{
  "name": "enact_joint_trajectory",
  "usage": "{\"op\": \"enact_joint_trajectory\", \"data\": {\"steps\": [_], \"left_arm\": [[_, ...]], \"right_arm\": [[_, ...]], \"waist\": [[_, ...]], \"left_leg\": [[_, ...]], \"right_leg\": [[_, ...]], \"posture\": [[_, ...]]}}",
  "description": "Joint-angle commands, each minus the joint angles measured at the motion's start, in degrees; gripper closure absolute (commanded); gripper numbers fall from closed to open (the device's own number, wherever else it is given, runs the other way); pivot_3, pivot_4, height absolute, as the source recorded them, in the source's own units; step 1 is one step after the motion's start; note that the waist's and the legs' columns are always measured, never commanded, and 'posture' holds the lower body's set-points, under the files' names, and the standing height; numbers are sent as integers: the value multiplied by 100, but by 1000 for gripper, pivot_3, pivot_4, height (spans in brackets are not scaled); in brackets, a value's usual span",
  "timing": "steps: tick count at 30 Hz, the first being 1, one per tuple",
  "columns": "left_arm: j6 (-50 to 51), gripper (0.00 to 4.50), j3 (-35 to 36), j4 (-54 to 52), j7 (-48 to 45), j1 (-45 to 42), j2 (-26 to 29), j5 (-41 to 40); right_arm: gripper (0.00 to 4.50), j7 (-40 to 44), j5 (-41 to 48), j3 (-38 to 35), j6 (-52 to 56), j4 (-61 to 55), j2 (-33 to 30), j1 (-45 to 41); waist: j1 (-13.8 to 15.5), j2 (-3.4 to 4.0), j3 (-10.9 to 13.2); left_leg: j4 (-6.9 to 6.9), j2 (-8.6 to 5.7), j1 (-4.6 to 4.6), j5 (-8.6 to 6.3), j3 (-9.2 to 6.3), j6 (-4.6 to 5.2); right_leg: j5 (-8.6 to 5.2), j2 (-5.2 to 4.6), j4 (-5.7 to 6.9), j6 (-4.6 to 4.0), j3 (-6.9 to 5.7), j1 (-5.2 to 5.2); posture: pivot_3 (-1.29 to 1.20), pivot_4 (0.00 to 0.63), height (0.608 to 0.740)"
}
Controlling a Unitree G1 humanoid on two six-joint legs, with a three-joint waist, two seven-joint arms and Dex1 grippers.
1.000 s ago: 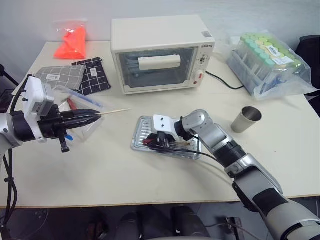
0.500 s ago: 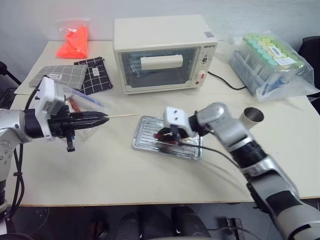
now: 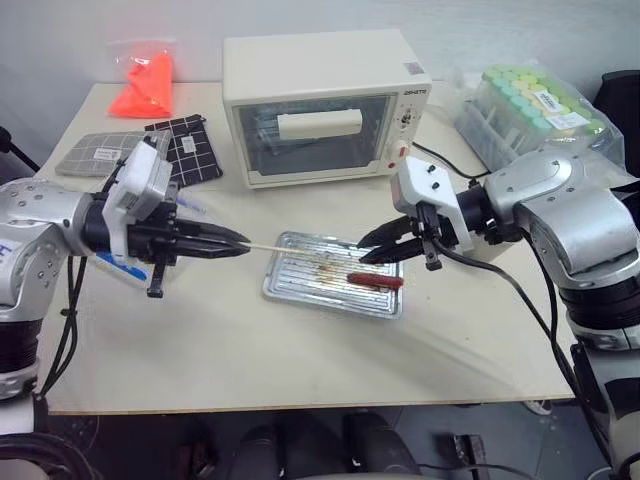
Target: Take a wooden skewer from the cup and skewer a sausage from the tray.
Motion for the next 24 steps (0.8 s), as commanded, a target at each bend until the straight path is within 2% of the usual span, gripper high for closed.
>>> {"op": "enact_joint_trajectory", "data": {"steps": [1, 6, 10, 12, 16, 24], "left_arm": [[-136, 4500, 72, 151, -111, -127, 48, 119], [-136, 4500, 375, 250, 30, 115, 148, 182], [-28, 4500, 693, 76, 277, 469, 174, 103], [41, 4500, 812, -44, 376, 600, 168, 43], [148, 4500, 989, -265, 567, 818, 137, -29], [250, 4500, 1104, -525, 762, 1019, 73, -122]], "right_arm": [[3525, -310, -81, -98, -202, 45, -2, 50], [3525, -753, -560, 171, -654, 365, -2, 383], [2831, -1343, -833, 254, -665, 776, 372, 503], [2230, -1433, -898, 274, -718, 879, 429, 591], [1300, -1522, -980, 318, -822, 923, 436, 804], [1300, -1642, -880, 320, -639, 686, 507, 1185]], "waist": [[-10, 0, 0], [-5, 0, 0], [-24, 0, 0], [-14, 0, 0], [6, 0, 0], [14, 0, 0]], "left_leg": [[1, 0, 0, 0, 1, 0], [1, 1, 0, 1, 0, -1], [7, 3, -1, 1, 3, -1], [9, 4, -1, 1, 2, -2], [12, 1, -3, 0, 1, 0], [19, 1, -3, -1, -1, 2]], "right_leg": [[0, 0, 1, 0, 1, 0], [0, 0, 0, 0, 1, 0], [0, -1, 5, 0, 4, -2], [0, 0, 9, 0, 3, -3], [0, -4, 6, 0, 1, 0], [0, -3, 8, 0, 0, 3]], "posture": [[0, 150, 740], [0, 150, 740], [0, 150, 740], [0, 150, 740], [0, 150, 740], [0, 150, 740]]}}
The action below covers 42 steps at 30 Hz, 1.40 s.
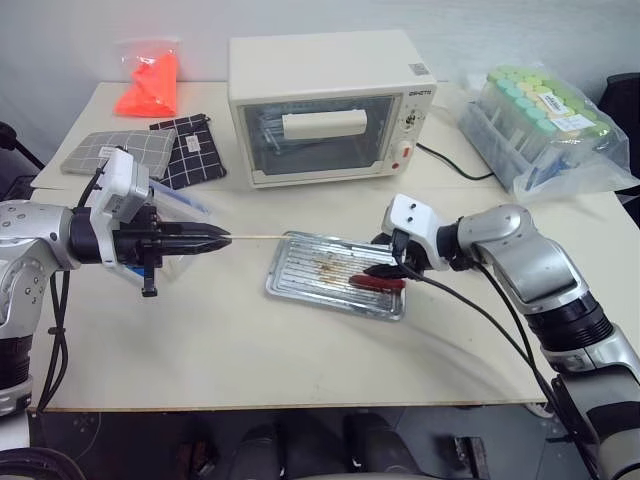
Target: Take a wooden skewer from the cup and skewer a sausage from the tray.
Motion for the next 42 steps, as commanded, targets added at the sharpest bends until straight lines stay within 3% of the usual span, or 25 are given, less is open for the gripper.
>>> {"op": "enact_joint_trajectory", "data": {"steps": [1, 11, 14, 20, 31, 36, 42], "left_arm": [[12, 4500, 181, -208, 72, 13, -10, -164], [-12, 4500, 142, -302, 146, 21, -19, -226], [-27, 4500, 125, -289, 145, -3, -18, -218], [-27, 4500, 97, -267, 125, -57, -7, -215], [-53, 4500, -17, -165, 74, -237, -22, -168], [-79, 4500, -58, -122, 54, -288, -33, -145], [-133, 4500, -140, -43, -28, -335, -40, -107]], "right_arm": [[1300, -115, 12, -51, -44, -174, 99, 74], [1300, -282, -24, 58, -154, -70, 295, 342], [1770, -345, -34, 80, -174, -38, 367, 419], [3334, -441, -77, 55, -218, 110, 430, 517], [3334, -441, -38, 63, -218, 102, 405, 603], [4240, -448, -48, 59, -242, 95, 397, 608], [4240, -367, -11, 43, -167, -47, 320, 545]], "waist": [[-13, 0, 0], [-14, 0, 0], [-15, 0, 0], [-12, 0, 0], [-14, -1, -1], [-12, -2, -1], [-10, -2, -1]], "left_leg": [[1, 0, 0, 0, 1, 0], [1, 1, 0, 0, 1, 0], [1, 1, 0, 0, 1, 0], [3, 0, 0, 0, 1, 0], [6, 0, 1, 0, 1, 0], [10, 0, 1, 0, 0, 0], [15, 0, 1, 0, -1, 0]], "right_leg": [[0, 1, 0, 0, 0, 0], [0, 3, 1, 0, 1, -1], [0, 4, 1, 0, 0, -1], [0, 3, 1, 0, 0, 0], [0, 4, 1, 0, 0, 1], [0, 4, 0, 0, -1, 3], [0, 5, 0, 0, 0, 4]], "posture": [[0, 150, 740], [0, 150, 740], [0, 150, 740], [0, 150, 740], [0, 150, 740], [0, 150, 740], [0, 150, 740]]}}
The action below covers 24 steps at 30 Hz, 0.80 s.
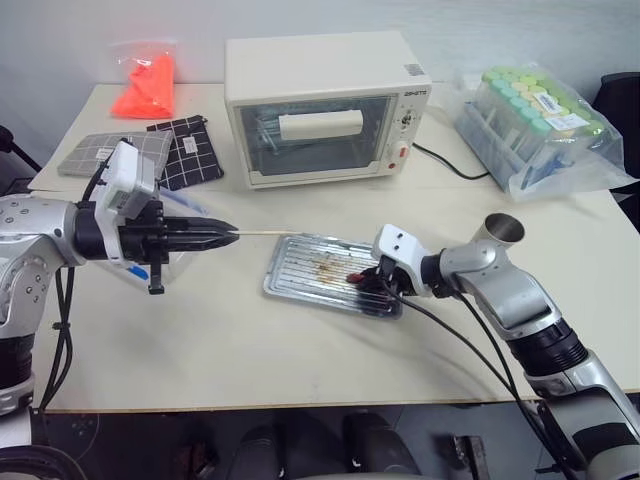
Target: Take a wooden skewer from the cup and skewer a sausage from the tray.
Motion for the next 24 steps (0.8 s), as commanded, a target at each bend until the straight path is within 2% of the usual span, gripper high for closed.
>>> {"op": "enact_joint_trajectory", "data": {"steps": [1, 8, 14, 18, 24], "left_arm": [[-137, 4500, -8, 53, -118, -111, 11, 13], [-407, 4500, -445, 538, -863, -460, 248, 277], [-607, 4500, -868, 891, -1390, -1001, 203, 514], [-630, 4500, -1036, 855, -1510, -1197, 57, 533], [-657, 4500, -1104, 781, -1209, -1293, -363, 576]], "right_arm": [[4240, 121, 14, -26, 115, -240, -150, -20], [4240, 973, 579, -167, 730, -1254, -753, -555], [4240, 1715, 1199, -352, 1047, -1949, -1410, -1066], [4240, 1743, 1403, -444, 1224, -2050, -1508, -1367], [4240, 1382, 1598, -542, 1576, -1976, -1316, -1703]], "waist": [[3, 0, 0], [21, 1, 1], [41, 2, 1], [44, 2, 1], [55, 2, 1]], "left_leg": [[0, 0, 0, 0, 0, 0], [5, -1, -3, -1, 2, 2], [5, -1, -3, -11, 2, 19], [7, 0, -3, -12, 3, 21], [11, 0, -3, -11, 1, 19]], "right_leg": [[0, 0, 1, 0, 0, 0], [0, 0, -2, 0, -4, -4], [0, 2, -10, 0, -8, -3], [0, 1, -8, 0, -4, -3], [0, -4, -2, 0, 0, -3]], "posture": [[0, 150, 740], [0, 150, 740], [0, 150, 740], [0, 150, 740], [0, 150, 740]]}}
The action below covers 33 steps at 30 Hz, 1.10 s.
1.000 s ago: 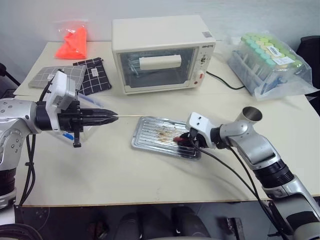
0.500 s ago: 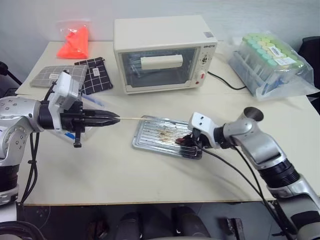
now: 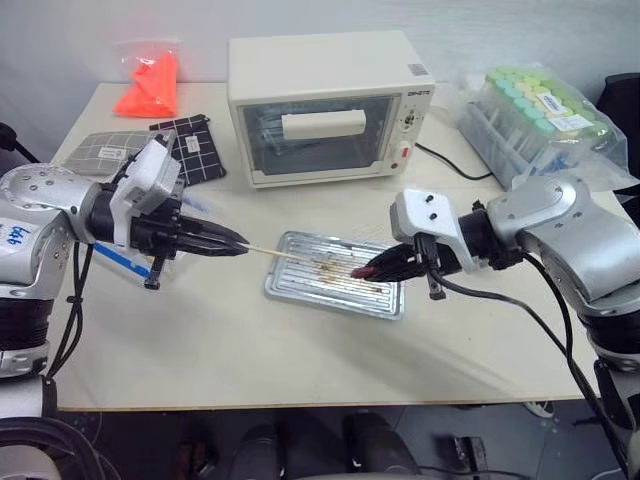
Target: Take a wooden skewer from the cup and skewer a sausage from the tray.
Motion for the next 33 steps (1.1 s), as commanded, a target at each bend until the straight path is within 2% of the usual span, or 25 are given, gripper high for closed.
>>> {"op": "enact_joint_trajectory", "data": {"steps": [1, 6, 33], "left_arm": [[-85, 4500, 67, -173, 221, -122, -189, 45], [-64, 4500, 103, -235, 428, -122, -399, 49], [37, 4500, 108, -454, 738, -85, -690, -28]], "right_arm": [[4240, -180, 174, -263, 156, -85, 49, -195], [4240, -329, 258, -259, 211, -59, 47, -249], [4240, -657, 560, -233, 389, 45, 140, -507]], "waist": [[4, 0, 0], [17, 0, 0], [80, 0, 0]], "left_leg": [[0, 0, 0, 0, -1, 0], [4, 1, -3, 1, -2, -1], [8, 0, -4, 0, -1, 0]], "right_leg": [[0, 0, 1, 0, 0, 0], [0, -1, 3, 0, 1, 0], [0, -2, 0, 0, 0, 0]], "posture": [[0, 150, 740], [0, 150, 740], [0, 150, 740]]}}
